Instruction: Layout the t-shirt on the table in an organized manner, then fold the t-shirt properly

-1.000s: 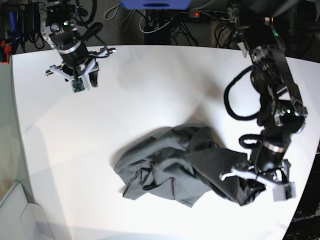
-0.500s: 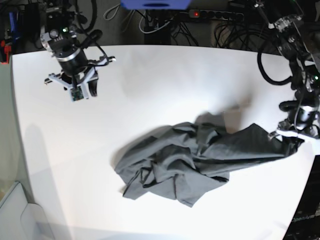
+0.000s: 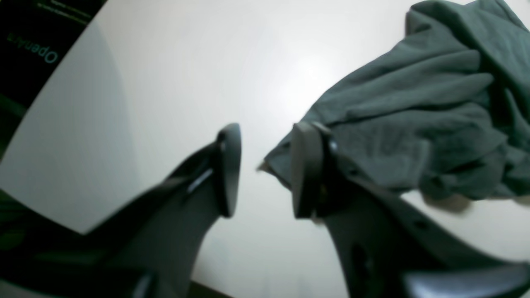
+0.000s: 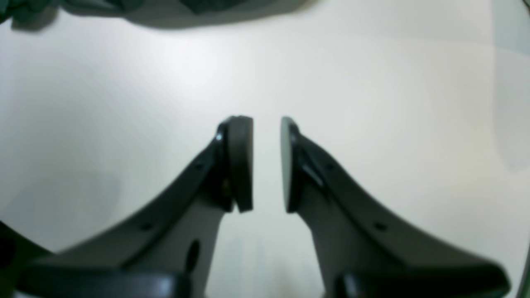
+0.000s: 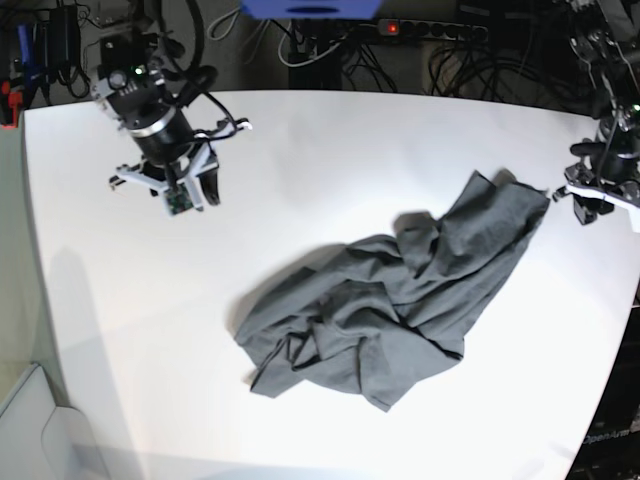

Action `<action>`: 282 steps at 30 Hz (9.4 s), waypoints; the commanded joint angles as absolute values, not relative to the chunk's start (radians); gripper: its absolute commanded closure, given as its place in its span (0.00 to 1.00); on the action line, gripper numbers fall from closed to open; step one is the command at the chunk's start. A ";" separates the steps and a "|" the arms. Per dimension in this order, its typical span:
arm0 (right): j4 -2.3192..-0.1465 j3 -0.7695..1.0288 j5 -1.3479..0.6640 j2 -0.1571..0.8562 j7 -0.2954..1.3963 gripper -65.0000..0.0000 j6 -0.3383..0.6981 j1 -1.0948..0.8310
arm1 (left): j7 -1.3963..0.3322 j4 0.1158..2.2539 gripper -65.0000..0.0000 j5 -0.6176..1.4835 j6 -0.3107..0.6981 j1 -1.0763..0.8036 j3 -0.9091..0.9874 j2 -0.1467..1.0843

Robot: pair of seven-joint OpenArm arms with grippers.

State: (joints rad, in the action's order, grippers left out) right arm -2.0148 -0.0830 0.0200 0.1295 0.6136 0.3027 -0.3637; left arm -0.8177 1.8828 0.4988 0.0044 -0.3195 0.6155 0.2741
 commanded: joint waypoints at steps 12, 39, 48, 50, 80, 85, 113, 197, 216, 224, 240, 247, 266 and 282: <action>-1.949 -0.355 0.004 0.205 0.819 0.53 0.306 0.024 | -0.802 1.908 0.24 0.512 0.005 -0.433 0.690 0.286; -1.279 -0.317 0.002 0.085 0.564 0.53 0.433 0.245 | -0.794 1.931 0.24 0.504 0.007 -0.475 0.719 0.286; -1.211 -0.320 0.002 0.074 0.519 0.53 0.433 0.297 | -0.794 1.931 0.24 0.504 0.007 -0.467 0.719 0.286; -1.198 -0.320 0.002 0.070 0.519 0.53 0.433 0.308 | -0.794 1.931 0.24 0.504 0.007 -0.467 0.719 0.286; -1.046 -0.412 0.007 0.013 0.433 0.53 0.429 0.389 | -0.792 1.929 0.24 0.504 0.005 -0.466 0.719 0.286; -1.007 -0.412 0.007 0.002 0.433 0.53 0.427 0.412 | -0.792 1.929 0.24 0.504 0.005 -0.470 0.720 0.286; -1.415 -0.395 0.007 0.259 0.584 1.00 0.430 0.182 | -0.792 1.929 0.24 0.504 0.005 -0.432 0.720 0.288; -1.290 -0.351 0.007 0.171 0.700 0.81 0.595 0.311 | -0.792 1.931 0.24 0.503 0.005 -0.417 0.719 0.286; -1.495 -0.466 0.005 0.097 0.829 1.00 0.601 0.447 | -0.802 1.931 0.24 0.512 0.005 -0.420 0.852 0.277; -1.484 -0.493 0.005 0.035 0.829 1.00 0.601 0.475 | -0.796 1.931 0.24 0.513 0.005 -0.447 0.852 0.277; -1.227 -0.786 -0.119 -0.157 0.661 1.00 0.510 0.647 | -0.803 1.983 0.24 0.513 0.007 -0.495 0.928 0.248; -1.213 -0.786 -0.154 -0.157 0.608 0.99 0.504 0.647 | -0.803 1.983 0.24 0.513 0.007 -0.504 0.924 0.234; -1.403 -0.696 -0.147 -0.073 0.679 0.56 0.504 0.513 | -0.792 1.979 0.23 0.513 0.007 -0.375 0.674 0.234; -1.781 -0.283 -0.147 0.309 0.848 0.56 0.509 0.266 | -0.711 1.573 0.24 0.403 0.005 0.018 0.306 0.101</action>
